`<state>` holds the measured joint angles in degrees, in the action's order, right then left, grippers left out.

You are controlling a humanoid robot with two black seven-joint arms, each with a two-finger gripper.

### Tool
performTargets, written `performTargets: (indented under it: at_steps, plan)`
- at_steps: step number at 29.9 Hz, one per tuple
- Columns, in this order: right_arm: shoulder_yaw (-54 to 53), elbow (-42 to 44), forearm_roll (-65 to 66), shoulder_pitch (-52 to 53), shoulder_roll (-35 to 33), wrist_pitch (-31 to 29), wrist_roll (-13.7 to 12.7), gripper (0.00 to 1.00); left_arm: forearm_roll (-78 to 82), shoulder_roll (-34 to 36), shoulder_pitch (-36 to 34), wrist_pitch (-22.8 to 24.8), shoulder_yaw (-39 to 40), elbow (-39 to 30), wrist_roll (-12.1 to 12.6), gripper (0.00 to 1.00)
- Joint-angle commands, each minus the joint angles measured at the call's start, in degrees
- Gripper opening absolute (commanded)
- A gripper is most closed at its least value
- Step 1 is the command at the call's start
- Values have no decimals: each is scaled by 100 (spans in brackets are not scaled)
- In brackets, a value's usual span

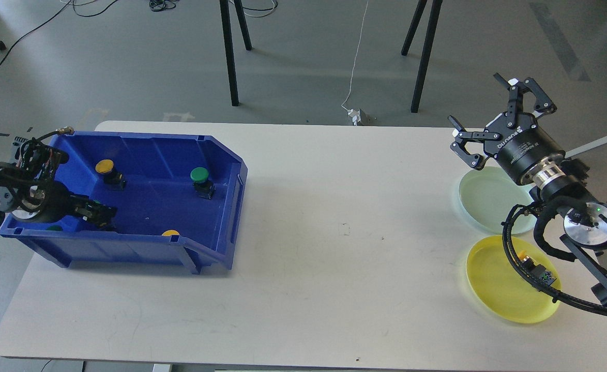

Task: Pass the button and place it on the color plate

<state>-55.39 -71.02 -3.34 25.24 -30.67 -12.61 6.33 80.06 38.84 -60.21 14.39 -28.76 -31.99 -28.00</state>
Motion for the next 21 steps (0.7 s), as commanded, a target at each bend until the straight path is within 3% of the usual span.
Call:
performTargets:
  at_steps: [1, 12, 21]
  plan:
    - [2, 1, 0, -10, 0, -4, 0, 99, 9, 1, 0, 29, -7, 0, 0, 66]
    - [-7, 18, 9, -46, 0, -5, 0, 99, 0, -8, -9, 152, 11, 0, 0, 52]
    - [-16, 27, 9, -46, -9, 4, 0, 99, 0, -8, -35, 143, 2, 0, 0, 7]
